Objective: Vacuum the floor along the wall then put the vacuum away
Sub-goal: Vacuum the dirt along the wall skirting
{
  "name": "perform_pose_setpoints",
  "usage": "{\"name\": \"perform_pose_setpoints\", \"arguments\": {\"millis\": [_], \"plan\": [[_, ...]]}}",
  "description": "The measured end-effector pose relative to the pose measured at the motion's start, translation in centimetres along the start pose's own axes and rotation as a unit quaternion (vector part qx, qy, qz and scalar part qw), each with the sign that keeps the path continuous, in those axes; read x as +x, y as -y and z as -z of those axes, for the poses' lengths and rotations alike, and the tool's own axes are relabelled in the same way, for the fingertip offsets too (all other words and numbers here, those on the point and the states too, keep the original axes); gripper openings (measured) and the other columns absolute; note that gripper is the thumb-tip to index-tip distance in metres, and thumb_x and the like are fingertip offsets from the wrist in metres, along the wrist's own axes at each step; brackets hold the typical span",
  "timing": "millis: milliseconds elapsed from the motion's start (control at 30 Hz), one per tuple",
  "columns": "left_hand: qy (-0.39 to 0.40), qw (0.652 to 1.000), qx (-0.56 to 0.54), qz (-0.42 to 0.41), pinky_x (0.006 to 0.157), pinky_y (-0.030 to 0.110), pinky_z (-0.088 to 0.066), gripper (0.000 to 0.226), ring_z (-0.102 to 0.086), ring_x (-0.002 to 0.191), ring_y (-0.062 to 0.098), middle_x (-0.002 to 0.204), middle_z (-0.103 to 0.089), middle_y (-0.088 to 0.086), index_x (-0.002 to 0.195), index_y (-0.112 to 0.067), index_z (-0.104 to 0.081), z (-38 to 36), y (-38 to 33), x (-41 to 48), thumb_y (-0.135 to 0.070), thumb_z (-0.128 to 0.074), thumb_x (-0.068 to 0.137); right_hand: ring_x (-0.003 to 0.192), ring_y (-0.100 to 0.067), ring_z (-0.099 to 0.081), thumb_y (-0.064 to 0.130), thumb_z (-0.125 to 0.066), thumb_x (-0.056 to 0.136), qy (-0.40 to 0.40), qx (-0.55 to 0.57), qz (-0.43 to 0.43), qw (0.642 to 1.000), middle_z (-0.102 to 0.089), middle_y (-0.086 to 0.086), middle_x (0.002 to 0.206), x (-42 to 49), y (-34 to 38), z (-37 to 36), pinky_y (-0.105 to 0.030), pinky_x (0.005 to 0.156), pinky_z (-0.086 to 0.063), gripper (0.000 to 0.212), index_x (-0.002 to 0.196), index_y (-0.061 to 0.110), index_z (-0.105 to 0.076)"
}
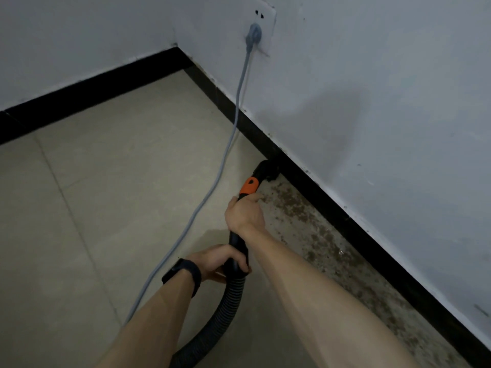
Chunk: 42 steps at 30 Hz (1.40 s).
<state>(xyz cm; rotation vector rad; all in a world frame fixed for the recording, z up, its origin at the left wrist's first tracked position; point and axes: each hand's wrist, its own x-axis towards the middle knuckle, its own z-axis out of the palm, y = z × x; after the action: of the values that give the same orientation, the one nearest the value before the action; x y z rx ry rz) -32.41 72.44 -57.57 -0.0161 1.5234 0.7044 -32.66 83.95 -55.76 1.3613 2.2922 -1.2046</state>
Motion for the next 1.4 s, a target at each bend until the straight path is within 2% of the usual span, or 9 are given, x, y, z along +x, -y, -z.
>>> {"name": "perform_pose_setpoints", "arguments": {"millis": [267,467,567,667,867,967,1100,1300,1400], "plan": [[-0.047,0.999,0.000,-0.024,0.073,0.027,-0.054,0.033,-0.069,0.090,0.018,0.087,-0.074,0.001,0.081,-0.016,-0.074,0.0,-0.9,1.2,-0.024,-0.075,0.050,0.101,-0.035,-0.066,0.039,-0.035,0.107,0.002,-0.009,0.008,1.000,-0.065,-0.020,0.119,1.8,0.5,-0.1,-0.036,0.072,-0.046,0.048,0.135,0.001,-0.030],[-0.043,0.993,0.113,-0.010,0.082,0.030,-0.055,0.056,-0.065,0.103,0.017,0.106,-0.073,-0.001,0.101,-0.018,-0.075,-0.3,-0.8,1.4,-0.034,-0.078,0.048,0.085,-0.031,-0.059,0.042,-0.033,0.108,-0.035,0.024,-0.019,0.999,-0.063,-0.016,0.113,0.3,-1.3,-0.2,-0.035,0.068,-0.043,0.051,0.141,0.002,-0.028],[-0.020,0.988,0.156,-0.004,0.077,0.029,-0.054,0.042,-0.064,0.103,0.019,0.106,-0.071,0.000,0.096,-0.018,-0.074,-1.5,-0.9,1.2,-0.031,-0.078,0.057,0.073,-0.026,-0.059,0.046,-0.033,0.107,-0.044,0.042,-0.033,0.998,-0.056,-0.004,0.087,-0.1,-3.2,-0.3,-0.033,0.059,-0.046,0.055,0.144,0.007,-0.025],[-0.004,0.977,0.211,-0.003,0.073,0.029,-0.054,0.037,-0.064,0.101,0.022,0.105,-0.070,0.003,0.094,-0.017,-0.073,-2.4,-1.3,1.0,-0.029,-0.080,0.060,0.070,-0.028,-0.070,0.050,-0.037,0.104,-0.042,0.100,-0.054,0.993,-0.063,-0.007,0.090,-0.3,-4.8,-0.1,-0.038,0.059,-0.059,0.050,0.134,0.011,-0.032],[-0.077,0.927,0.365,-0.044,0.072,0.032,-0.060,0.044,-0.068,0.085,0.017,0.095,-0.070,-0.002,0.096,-0.023,-0.066,-1.4,-1.7,-0.6,-0.040,-0.081,0.057,0.054,-0.025,-0.068,0.021,-0.064,0.094,-0.007,0.404,-0.104,0.909,-0.066,-0.014,0.086,0.5,-6.1,1.5,-0.027,0.047,-0.053,0.039,0.125,0.005,-0.045],[-0.113,0.884,0.452,-0.035,0.078,0.036,-0.061,0.055,-0.068,0.085,0.017,0.095,-0.069,-0.003,0.104,-0.027,-0.063,0.3,-1.7,-2.6,-0.045,-0.079,0.055,0.057,-0.024,-0.072,0.007,-0.067,0.086,0.015,0.455,-0.111,0.883,-0.066,-0.013,0.087,1.6,-5.1,1.9,-0.028,0.048,-0.054,0.049,0.129,-0.004,-0.048],[-0.100,0.890,0.445,-0.007,0.081,0.036,-0.061,0.051,-0.069,0.086,0.015,0.096,-0.071,-0.004,0.099,-0.027,-0.065,2.2,-0.6,-4.3,-0.042,-0.079,0.052,0.055,-0.023,-0.070,0.010,-0.073,0.087,0.077,0.474,-0.102,0.871,-0.064,-0.009,0.077,1.0,-3.3,0.4,-0.037,0.054,-0.059,0.052,0.131,-0.005,-0.050],[-0.061,0.910,0.408,0.048,0.061,0.024,-0.052,0.038,-0.066,0.080,0.014,0.090,-0.070,-0.005,0.088,-0.025,-0.067,4.6,1.8,-6.6,-0.036,-0.082,0.055,0.049,-0.022,-0.069,0.012,-0.069,0.085,0.078,0.427,-0.112,0.894,-0.067,-0.012,0.094,-1.4,-0.4,-3.0,-0.033,0.051,-0.058,0.044,0.123,0.002,-0.049],[-0.033,0.923,0.372,0.097,0.080,0.031,-0.057,0.039,-0.065,0.097,0.013,0.104,-0.071,-0.006,0.095,-0.030,-0.067,5.2,3.8,-7.5,-0.035,-0.085,0.061,0.066,-0.032,-0.075,0.027,-0.065,0.078,0.053,0.338,-0.112,0.933,-0.067,-0.015,0.108,-3.3,0.5,-4.9,-0.042,0.063,-0.064,0.056,0.123,0.010,-0.037]]}}
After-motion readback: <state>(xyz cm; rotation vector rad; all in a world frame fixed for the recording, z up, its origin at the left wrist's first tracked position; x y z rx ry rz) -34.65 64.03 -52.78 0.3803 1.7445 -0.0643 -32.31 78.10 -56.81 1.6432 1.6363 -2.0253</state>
